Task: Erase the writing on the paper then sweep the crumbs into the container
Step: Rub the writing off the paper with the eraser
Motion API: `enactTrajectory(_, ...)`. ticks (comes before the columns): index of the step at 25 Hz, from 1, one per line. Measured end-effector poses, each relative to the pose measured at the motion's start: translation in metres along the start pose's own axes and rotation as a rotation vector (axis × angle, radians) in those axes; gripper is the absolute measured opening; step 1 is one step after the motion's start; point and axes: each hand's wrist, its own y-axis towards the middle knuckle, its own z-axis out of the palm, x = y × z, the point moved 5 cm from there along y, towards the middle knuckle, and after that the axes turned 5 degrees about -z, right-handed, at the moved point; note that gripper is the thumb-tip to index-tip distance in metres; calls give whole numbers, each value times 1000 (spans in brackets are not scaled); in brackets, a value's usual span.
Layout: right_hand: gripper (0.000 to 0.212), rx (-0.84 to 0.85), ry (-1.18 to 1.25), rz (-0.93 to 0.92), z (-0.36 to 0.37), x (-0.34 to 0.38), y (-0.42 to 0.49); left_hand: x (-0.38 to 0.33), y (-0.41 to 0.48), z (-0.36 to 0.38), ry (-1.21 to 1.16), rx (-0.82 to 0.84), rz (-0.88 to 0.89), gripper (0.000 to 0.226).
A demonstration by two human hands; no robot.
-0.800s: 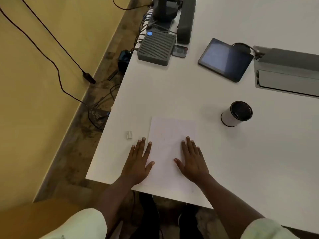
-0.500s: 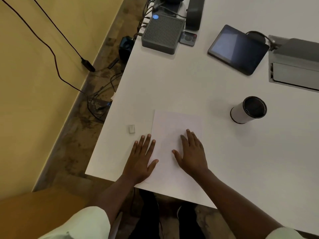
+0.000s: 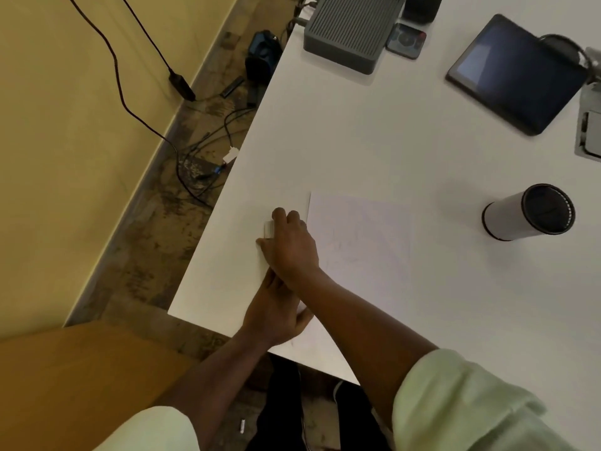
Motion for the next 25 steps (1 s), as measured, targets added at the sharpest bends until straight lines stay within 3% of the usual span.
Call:
enactTrajectory(5,34,-39,-5,-4,-3,-1,9,1,0,2,16,-4,19,69)
enactTrajectory(8,46,-62,237,-11,-29,-11,2,1,3,3,-7,18,4,79)
enactTrajectory(10,40,-115,365,15,-51,-35,-14,2,4,5,4,38,-18,87)
enactTrajectory(13,18,-155,572,218,-71,-91,-52,2,2,5,32,23,-23,93)
enactTrajectory(17,21,-109,947,438,-68,-134,-92,4,-1,5,24,-5,-20,88)
enactTrajectory(21,21,-96,864,399,-61,-142,-106,5,11,-2,-13,-46,-35,94)
enactTrajectory(25,20,-63,762,386,-57,-139,-112,8,26,-1,102,56,-58,116)
